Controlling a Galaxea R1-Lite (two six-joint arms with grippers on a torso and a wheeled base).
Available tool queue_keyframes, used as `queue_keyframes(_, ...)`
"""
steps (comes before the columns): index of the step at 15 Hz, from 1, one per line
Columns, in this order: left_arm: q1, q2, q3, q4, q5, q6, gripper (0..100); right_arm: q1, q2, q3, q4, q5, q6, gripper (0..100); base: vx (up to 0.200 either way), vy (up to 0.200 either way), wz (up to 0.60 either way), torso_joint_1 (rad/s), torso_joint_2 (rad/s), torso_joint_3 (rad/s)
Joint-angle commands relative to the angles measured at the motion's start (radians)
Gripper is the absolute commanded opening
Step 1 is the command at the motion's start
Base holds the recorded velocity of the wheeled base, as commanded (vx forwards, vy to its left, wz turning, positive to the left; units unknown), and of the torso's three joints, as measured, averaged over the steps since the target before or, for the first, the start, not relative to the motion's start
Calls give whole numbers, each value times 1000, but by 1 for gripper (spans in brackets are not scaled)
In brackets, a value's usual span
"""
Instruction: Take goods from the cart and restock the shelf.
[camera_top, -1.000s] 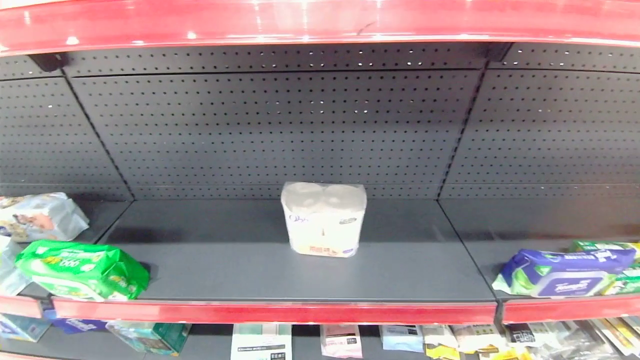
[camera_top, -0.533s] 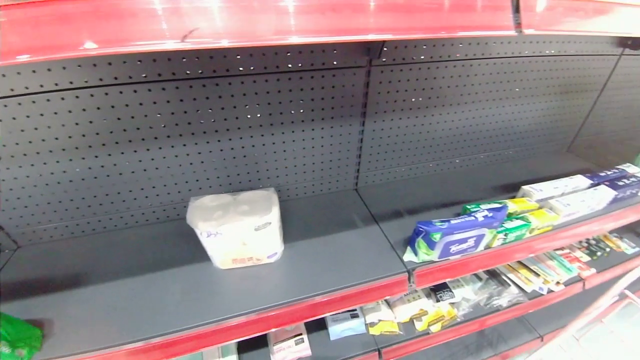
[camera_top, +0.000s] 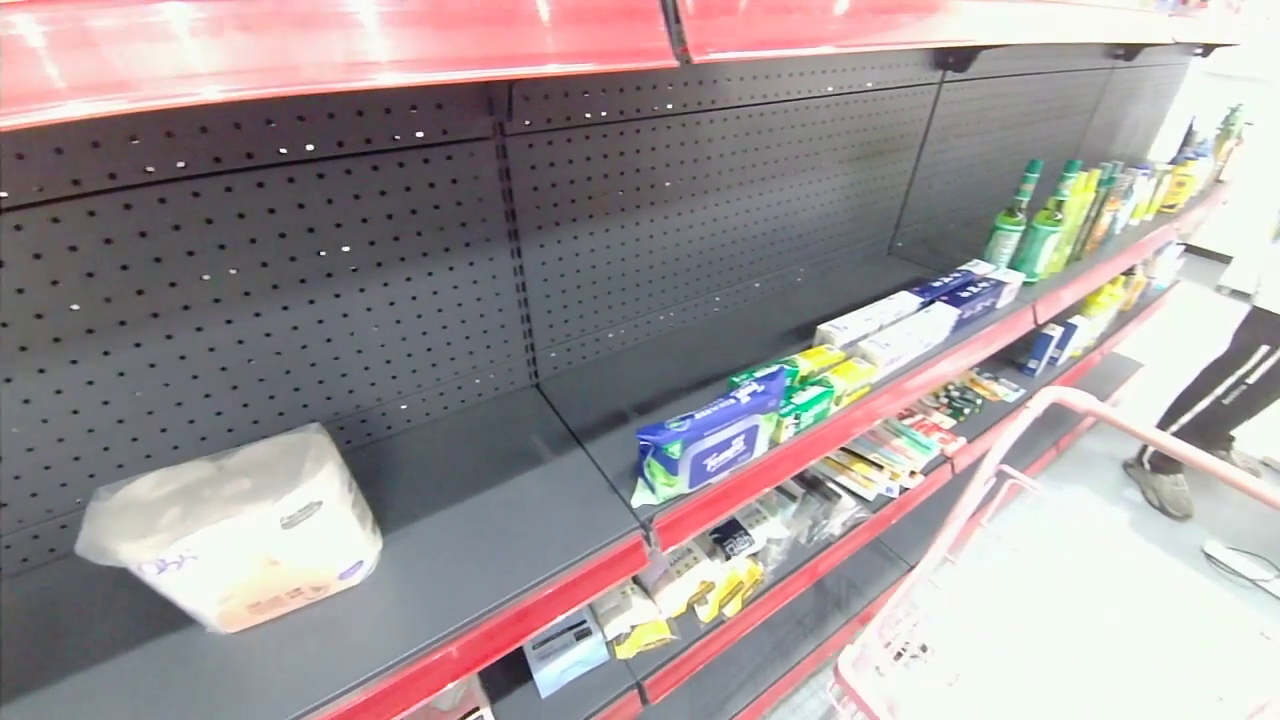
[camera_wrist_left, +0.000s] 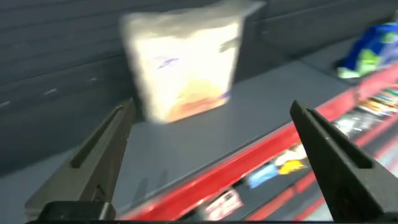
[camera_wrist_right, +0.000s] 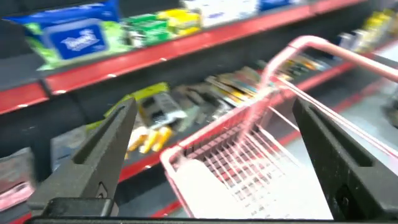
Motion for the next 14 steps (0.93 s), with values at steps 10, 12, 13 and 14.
queue_keyframes(10,0,1,0,-1,0,0,100,1,0,0,0,0,1,100,0,0,-360,1,0,1)
queue_keyframes(12,0,1,0,-1,0,0,100,1,2,-2,0,2,-2,100,0,0,0,0,0,0)
queue_keyframes(13,0,1,0,-1,0,0,100,2,9,-2,0,2,-5,100,0,0,0,0,0,0)
queue_keyframes(14,0,1,0,1,0,0,100,2,3,-2,2,2,-5,100,0,0,0,0,0,0)
